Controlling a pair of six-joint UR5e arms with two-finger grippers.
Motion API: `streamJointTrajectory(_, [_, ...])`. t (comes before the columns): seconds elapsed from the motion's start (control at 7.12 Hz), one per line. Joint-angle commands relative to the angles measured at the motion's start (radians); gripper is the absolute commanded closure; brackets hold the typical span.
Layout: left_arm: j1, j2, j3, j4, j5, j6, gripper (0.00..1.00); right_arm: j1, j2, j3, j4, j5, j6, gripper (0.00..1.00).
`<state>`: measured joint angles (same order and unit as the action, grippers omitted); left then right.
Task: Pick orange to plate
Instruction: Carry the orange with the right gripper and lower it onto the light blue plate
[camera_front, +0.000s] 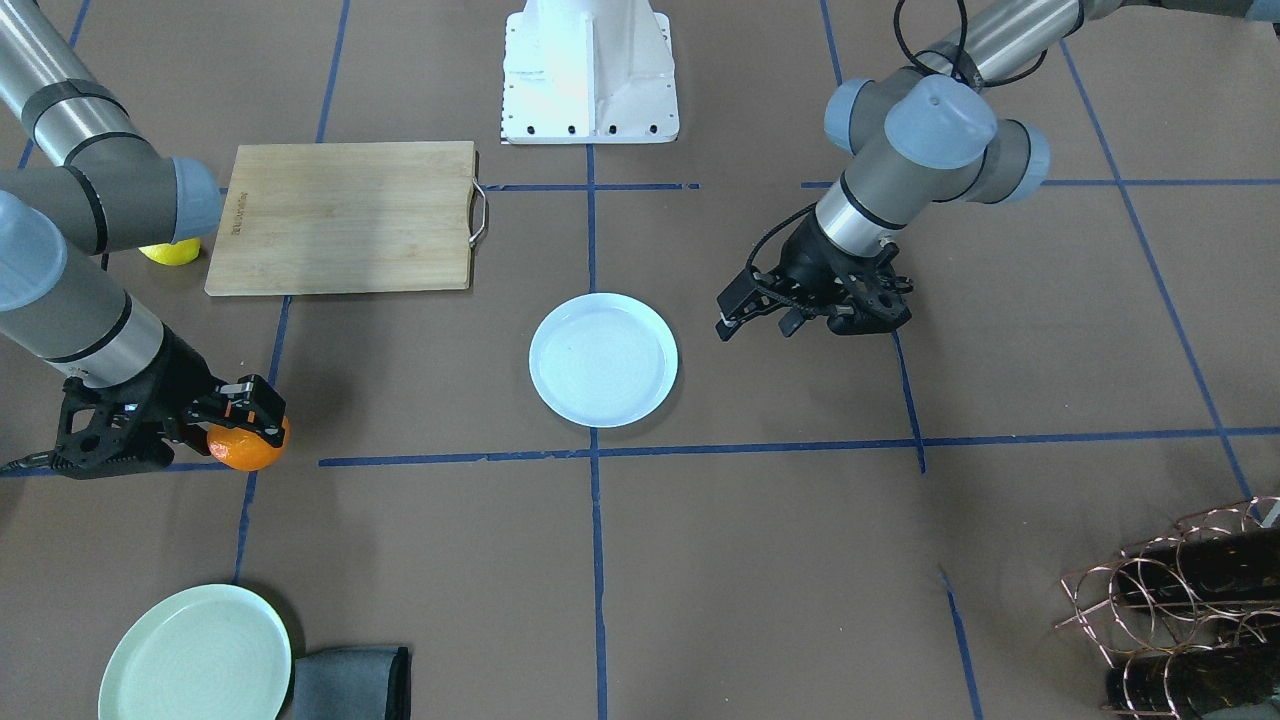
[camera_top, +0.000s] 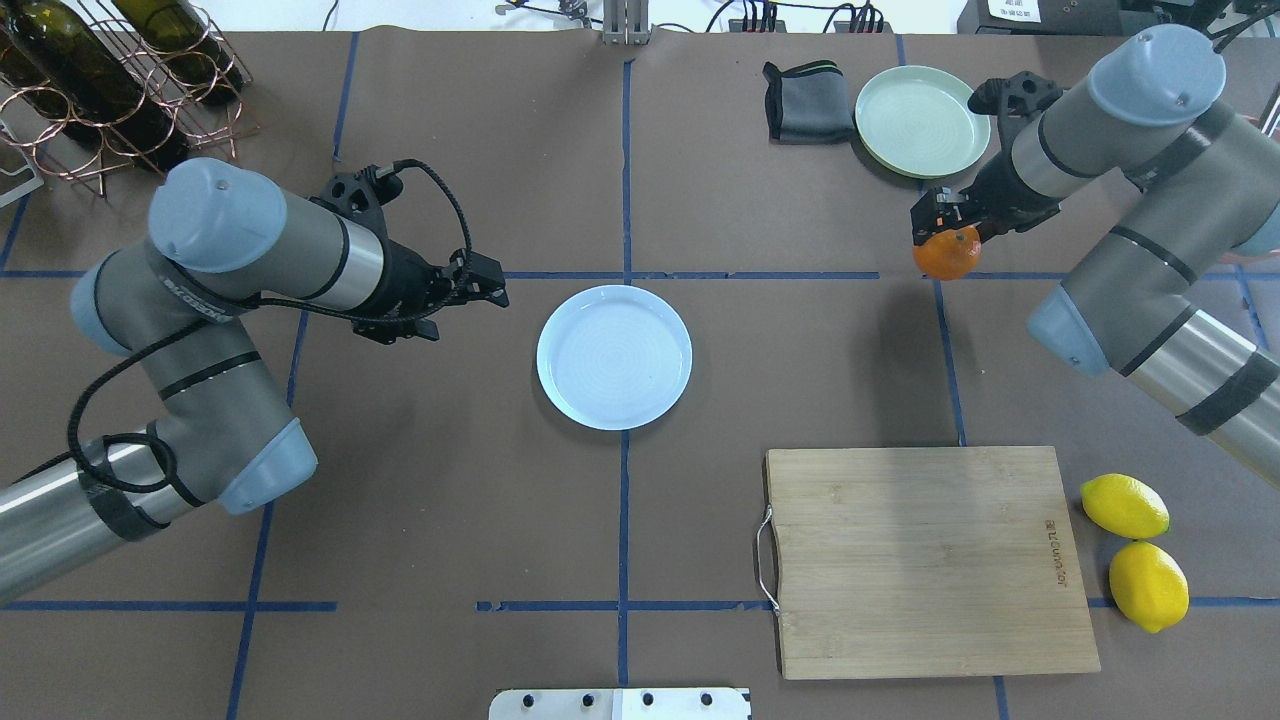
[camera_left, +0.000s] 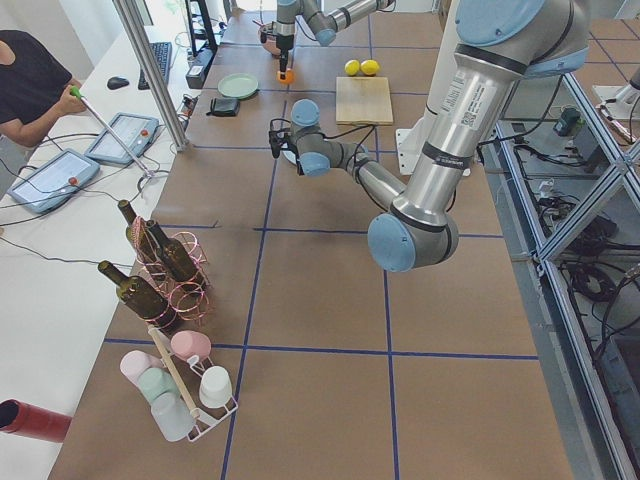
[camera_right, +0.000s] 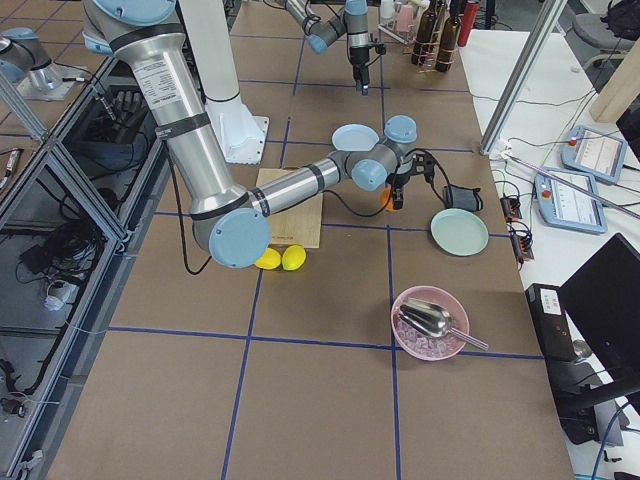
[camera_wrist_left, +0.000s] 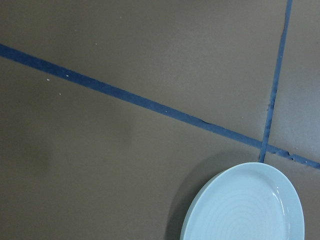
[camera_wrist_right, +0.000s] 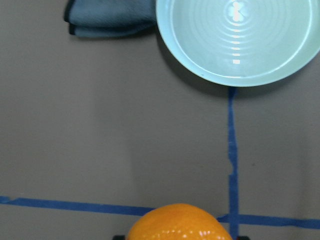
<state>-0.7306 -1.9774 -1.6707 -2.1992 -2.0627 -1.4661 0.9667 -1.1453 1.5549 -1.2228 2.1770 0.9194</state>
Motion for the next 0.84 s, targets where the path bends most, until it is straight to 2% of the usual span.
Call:
streamJointTrajectory(0.0, [-0.08,0.139,-0.079,0.009,-0.017,0.224,0.0,-0.058,0.1,0.042,-0.041,0.006,0.236,1.0])
streamJointTrajectory(0.14, [-0.107,0.223,-0.125,0.012,-0.016,0.344,0.0,-0.112,0.134,0.045,-0.041,-0.023,0.319,1.0])
streamJointTrajectory(0.42, [-0.198,0.36,-0.165,0.007,-0.017,0.599,0.0,-0.314,0.234,0.028,-0.044,-0.251,0.489,1.0])
streamJointTrajectory(0.56, [-0.248,0.4,-0.165,0.009,-0.039,0.738,0.0,-0.374,0.283,-0.017,-0.046,-0.322,0.521,1.0])
streamJointTrajectory(0.7, [-0.319,0.41,-0.155,0.007,-0.127,0.795,0.0,-0.413,0.321,-0.065,-0.046,-0.368,0.521,1.0])
